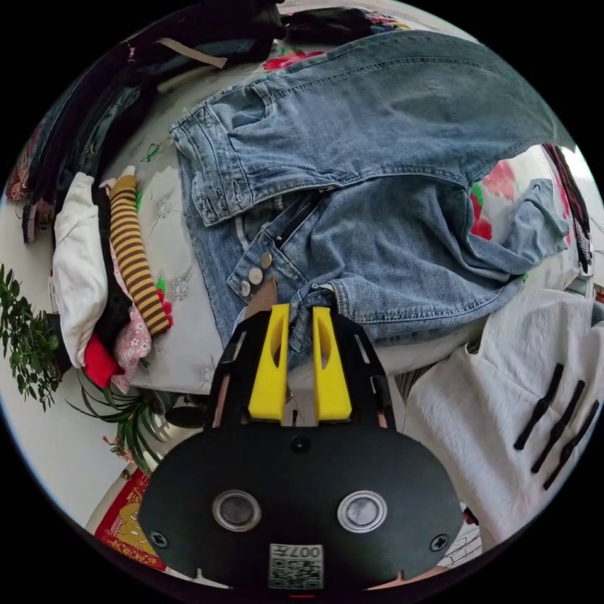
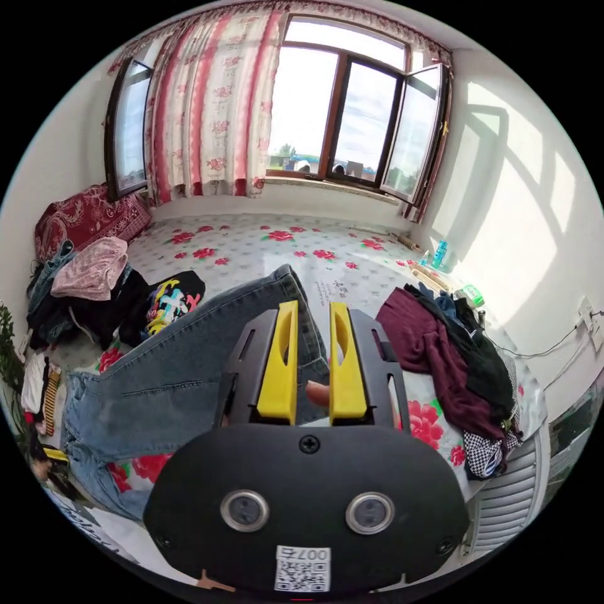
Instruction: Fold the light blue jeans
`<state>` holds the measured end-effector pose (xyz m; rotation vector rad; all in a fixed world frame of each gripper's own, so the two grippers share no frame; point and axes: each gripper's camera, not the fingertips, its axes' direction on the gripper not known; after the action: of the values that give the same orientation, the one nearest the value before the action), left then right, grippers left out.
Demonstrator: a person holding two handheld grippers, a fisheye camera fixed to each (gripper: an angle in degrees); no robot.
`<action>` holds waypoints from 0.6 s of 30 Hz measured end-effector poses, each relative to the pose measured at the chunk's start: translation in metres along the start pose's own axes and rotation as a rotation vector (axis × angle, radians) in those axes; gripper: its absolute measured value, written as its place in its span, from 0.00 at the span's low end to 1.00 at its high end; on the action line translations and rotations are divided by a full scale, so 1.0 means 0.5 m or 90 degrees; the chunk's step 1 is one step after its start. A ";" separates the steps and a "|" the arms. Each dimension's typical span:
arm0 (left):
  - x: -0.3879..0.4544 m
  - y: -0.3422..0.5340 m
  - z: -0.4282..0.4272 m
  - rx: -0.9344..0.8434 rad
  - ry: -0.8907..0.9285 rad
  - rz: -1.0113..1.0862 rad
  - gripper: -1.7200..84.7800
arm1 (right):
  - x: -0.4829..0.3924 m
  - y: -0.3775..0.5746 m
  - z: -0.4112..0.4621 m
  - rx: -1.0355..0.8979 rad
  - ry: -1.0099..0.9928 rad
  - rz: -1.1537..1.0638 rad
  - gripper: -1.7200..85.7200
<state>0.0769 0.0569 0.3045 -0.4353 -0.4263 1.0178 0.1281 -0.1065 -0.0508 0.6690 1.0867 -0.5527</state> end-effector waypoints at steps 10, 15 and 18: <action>-0.118 0.205 -0.023 0.122 0.143 -0.196 0.08 | 0.060 0.519 0.075 -0.280 -0.080 0.109 0.11; -0.180 0.251 -0.029 0.189 0.181 -0.266 0.07 | 0.156 0.709 0.036 -0.365 -0.051 0.218 0.13; -0.164 0.220 0.014 0.158 0.194 -0.251 0.08 | 0.176 0.766 0.059 -0.413 -0.059 0.238 0.13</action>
<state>-0.0430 0.0359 0.2407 -0.2623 -0.1019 0.5975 0.4466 0.1257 -0.0397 0.2569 0.9481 0.1002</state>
